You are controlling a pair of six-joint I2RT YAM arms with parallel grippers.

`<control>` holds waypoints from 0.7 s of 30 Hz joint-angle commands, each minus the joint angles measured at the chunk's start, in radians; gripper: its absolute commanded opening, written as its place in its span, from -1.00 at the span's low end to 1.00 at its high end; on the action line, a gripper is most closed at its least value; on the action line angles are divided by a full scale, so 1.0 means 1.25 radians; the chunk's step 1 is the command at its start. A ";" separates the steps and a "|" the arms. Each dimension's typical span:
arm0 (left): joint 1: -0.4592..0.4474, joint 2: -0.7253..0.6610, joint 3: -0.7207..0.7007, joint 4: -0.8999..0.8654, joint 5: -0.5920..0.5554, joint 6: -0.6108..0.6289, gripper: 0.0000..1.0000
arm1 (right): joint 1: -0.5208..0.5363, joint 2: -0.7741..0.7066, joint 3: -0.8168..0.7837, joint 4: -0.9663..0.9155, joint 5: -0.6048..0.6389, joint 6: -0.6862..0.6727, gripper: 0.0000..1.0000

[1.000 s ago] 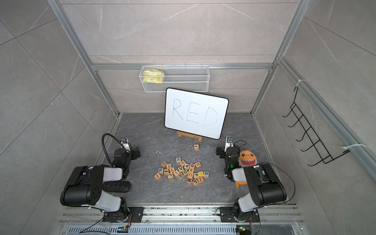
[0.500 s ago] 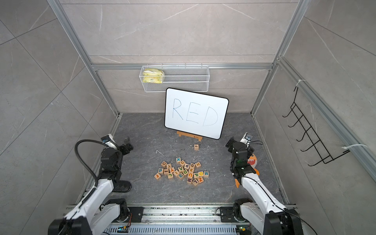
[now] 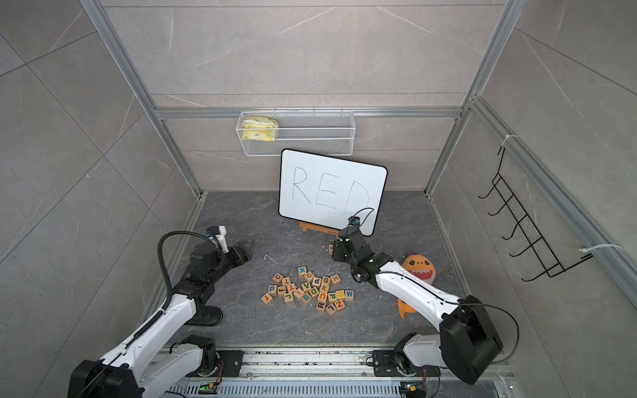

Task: Assemble the uppercase word "red" with letter blocks
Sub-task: Move the letter block to the center of the board.

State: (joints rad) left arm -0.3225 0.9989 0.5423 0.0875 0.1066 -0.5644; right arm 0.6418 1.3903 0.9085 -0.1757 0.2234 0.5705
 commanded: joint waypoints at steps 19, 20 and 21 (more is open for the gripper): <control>-0.152 -0.013 -0.056 -0.064 -0.096 -0.046 0.55 | 0.041 0.419 0.240 0.044 0.171 0.203 -0.55; -0.153 -0.011 -0.059 -0.059 -0.091 -0.047 0.55 | 0.041 0.428 0.250 0.039 0.188 0.209 -0.53; -0.153 -0.009 -0.060 -0.059 -0.089 -0.048 0.55 | 0.040 0.439 0.263 0.028 0.199 0.216 -0.53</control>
State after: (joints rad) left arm -0.5125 0.9913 0.4740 -0.0010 -0.0013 -0.6064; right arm 0.6880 1.9049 1.1919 -0.0856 0.3649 0.7757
